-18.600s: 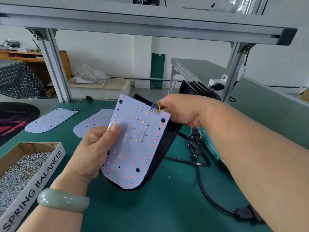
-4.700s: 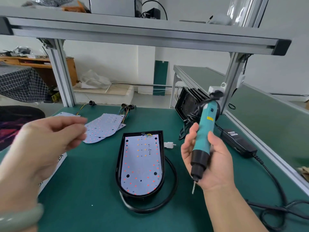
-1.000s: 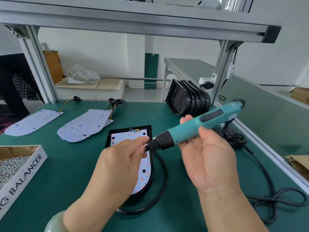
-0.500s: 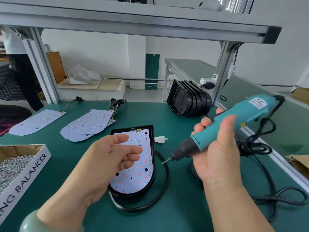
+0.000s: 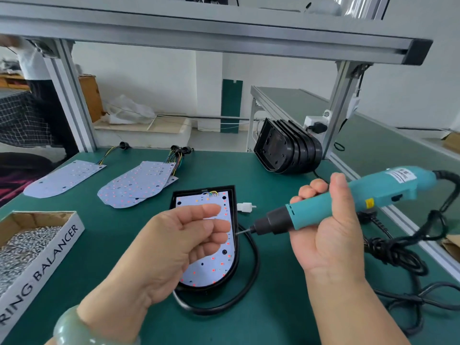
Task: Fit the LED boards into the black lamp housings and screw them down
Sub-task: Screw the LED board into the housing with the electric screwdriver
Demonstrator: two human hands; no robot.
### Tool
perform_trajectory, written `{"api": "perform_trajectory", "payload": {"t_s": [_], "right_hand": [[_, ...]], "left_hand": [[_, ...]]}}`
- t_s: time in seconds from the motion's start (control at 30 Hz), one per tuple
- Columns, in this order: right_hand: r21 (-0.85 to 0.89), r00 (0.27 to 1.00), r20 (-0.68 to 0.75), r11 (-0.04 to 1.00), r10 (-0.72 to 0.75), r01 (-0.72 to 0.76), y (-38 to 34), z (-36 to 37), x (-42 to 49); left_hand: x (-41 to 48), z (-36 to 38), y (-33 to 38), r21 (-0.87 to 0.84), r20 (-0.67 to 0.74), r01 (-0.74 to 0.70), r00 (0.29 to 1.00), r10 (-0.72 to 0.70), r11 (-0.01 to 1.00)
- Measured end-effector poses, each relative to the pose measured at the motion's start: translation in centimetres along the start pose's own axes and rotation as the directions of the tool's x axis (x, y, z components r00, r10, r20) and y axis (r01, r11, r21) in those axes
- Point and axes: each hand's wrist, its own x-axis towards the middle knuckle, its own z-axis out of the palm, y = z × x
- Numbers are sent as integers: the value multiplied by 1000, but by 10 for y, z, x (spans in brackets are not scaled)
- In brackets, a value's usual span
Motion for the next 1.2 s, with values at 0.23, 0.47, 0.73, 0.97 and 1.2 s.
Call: {"api": "perform_trajectory", "payload": {"t_s": [0.23,0.47,0.73,0.97,1.2], "right_hand": [[69,995,-103,998,0,7,-2,1,1],[115,995,-104,993,8,4,-3,2,-1],[148,996,-87,989,14,-1,-2,6,-5],[145,996,-86,989,1,12,-1,5,-4],[138,999,-52,990,12,-5,1,4,-4]], "left_hand": [[2,9,-6,178,-88,-54,994,71,983],[0,12,-6,-130,-51,26,998,-33,991],[-1,23,-13,65,-78,14,997,-8,998],[-4,24,-12,172,-29,-41,998,47,984],[-5,24,-12,349,-29,-142,986,163,926]]}}
